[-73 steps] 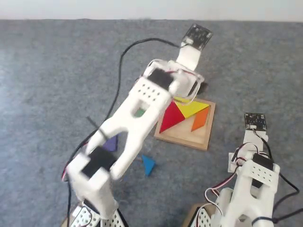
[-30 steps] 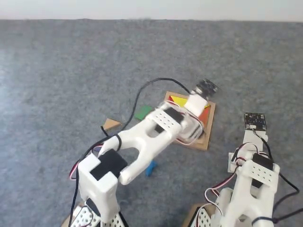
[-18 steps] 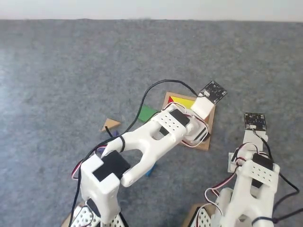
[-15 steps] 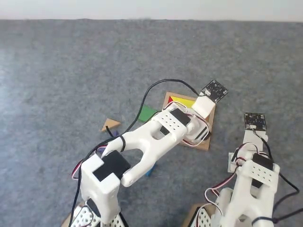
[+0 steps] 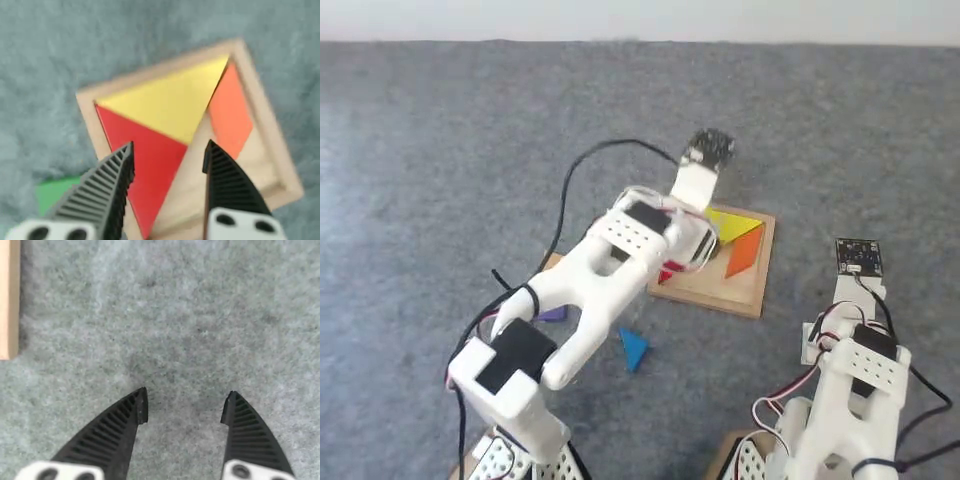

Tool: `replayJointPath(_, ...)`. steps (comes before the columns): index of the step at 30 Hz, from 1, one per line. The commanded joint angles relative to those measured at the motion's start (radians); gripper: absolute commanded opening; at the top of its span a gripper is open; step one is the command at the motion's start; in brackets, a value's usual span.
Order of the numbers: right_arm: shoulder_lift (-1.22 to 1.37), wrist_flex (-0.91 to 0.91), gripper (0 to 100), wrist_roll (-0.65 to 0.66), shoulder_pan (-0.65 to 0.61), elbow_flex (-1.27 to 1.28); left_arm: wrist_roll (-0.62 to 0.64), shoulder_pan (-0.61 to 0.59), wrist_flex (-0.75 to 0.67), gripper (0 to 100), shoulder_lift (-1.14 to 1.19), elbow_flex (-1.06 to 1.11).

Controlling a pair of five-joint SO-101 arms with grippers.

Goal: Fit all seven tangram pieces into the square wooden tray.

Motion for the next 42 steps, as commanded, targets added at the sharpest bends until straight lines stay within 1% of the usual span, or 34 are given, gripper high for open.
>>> replayJointPath(1,-0.028,-0.016,24.8,0.011,-0.010,-0.003,0.015,-0.002,-0.103,21,-0.031,0.081)
replayJointPath(4,-0.028,-0.016,24.8,0.011,-0.010,-0.003,0.012,0.026,-0.103,21,0.012,0.073)
replayJointPath(6,-0.028,-0.016,24.8,0.011,-0.010,-0.003,0.012,0.044,-0.077,21,0.028,0.045)
replayJointPath(12,-0.028,-0.016,24.8,0.011,-0.010,-0.003,0.012,0.103,-0.038,21,0.112,-0.070)
replayJointPath(17,-0.028,-0.016,24.8,0.011,-0.010,-0.003,0.012,0.107,0.023,21,0.204,-0.209)
replayJointPath(20,-0.028,-0.016,24.8,0.011,-0.010,-0.003,0.012,0.101,0.054,21,0.255,-0.285)
replayJointPath(23,-0.028,-0.015,24.8,0.011,-0.010,-0.003,0.012,0.077,0.055,21,0.279,-0.325)
replayJointPath(30,-0.028,-0.015,24.8,0.011,-0.010,-0.003,-0.074,0.057,0.057,21,0.318,-0.384)
replayJointPath(35,-0.028,-0.015,24.8,0.011,-0.010,-0.003,-0.078,0.049,0.057,21,0.345,-0.432)
replayJointPath(39,-0.028,-0.016,24.8,0.011,-0.010,-0.003,-0.071,0.002,0.058,21,0.265,-0.429)
replayJointPath(42,-0.028,-0.018,24.8,0.011,-0.010,-0.003,-0.069,-0.061,0.129,21,0.137,-0.429)
